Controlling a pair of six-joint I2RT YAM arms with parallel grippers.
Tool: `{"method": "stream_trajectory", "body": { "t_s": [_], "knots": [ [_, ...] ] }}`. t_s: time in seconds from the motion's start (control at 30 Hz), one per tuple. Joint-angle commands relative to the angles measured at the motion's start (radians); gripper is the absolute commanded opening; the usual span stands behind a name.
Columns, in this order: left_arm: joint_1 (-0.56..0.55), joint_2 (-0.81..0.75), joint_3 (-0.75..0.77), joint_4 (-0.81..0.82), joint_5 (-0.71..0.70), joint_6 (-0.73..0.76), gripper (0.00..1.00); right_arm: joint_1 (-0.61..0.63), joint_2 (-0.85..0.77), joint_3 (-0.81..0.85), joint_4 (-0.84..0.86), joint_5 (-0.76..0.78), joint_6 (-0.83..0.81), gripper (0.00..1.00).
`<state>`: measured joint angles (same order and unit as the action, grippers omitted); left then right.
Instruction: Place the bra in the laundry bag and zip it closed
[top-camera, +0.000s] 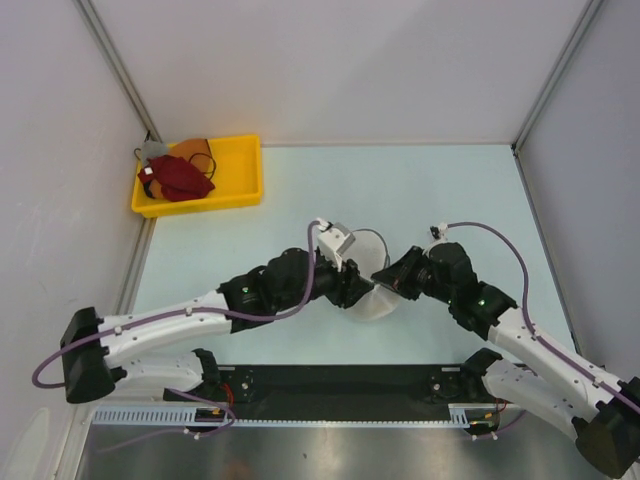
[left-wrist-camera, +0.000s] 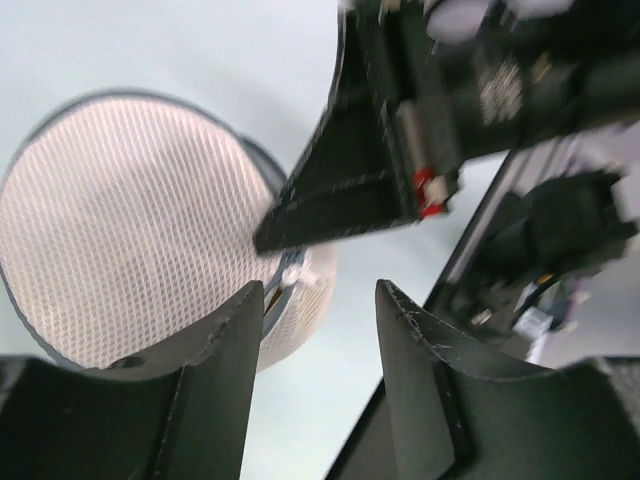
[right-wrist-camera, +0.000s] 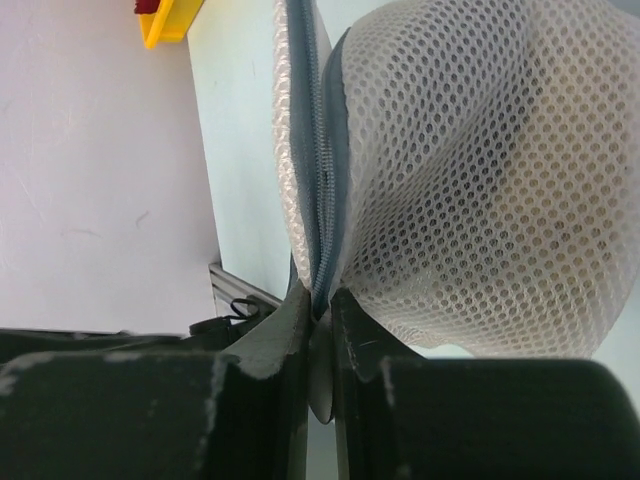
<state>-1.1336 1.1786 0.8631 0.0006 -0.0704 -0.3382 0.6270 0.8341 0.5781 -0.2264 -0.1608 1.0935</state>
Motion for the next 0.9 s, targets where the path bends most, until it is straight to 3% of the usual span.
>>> {"method": "stream_trajectory", "body": {
  "t_s": [0.0,0.03,0.13,0.37,0.63,0.77,0.87],
  "knots": [
    [0.005,-0.054,0.048,-0.100,-0.061,-0.186,0.51,0.053,-0.038,0.035,-0.030,0.131,0.104,0.13],
    [0.005,-0.042,0.078,-0.128,-0.068,-0.199,0.43,0.068,-0.044,0.042,-0.051,0.159,0.120,0.13],
    [0.005,0.028,0.147,-0.252,-0.054,-0.272,0.36,0.091,-0.041,0.063,-0.088,0.236,0.140,0.12],
    [0.003,0.157,0.208,-0.333,0.020,-0.357,0.35,0.114,-0.026,0.095,-0.099,0.270,0.140,0.13],
    [0.003,0.197,0.235,-0.347,-0.006,-0.397,0.41,0.125,-0.021,0.094,-0.103,0.277,0.134,0.13],
    [0.003,0.174,0.214,-0.266,0.055,-0.398,0.42,0.125,-0.015,0.094,-0.103,0.282,0.131,0.13],
    [0.003,0.132,0.160,-0.171,0.099,-0.403,0.52,0.126,-0.010,0.094,-0.099,0.277,0.128,0.13]
  ]
}}
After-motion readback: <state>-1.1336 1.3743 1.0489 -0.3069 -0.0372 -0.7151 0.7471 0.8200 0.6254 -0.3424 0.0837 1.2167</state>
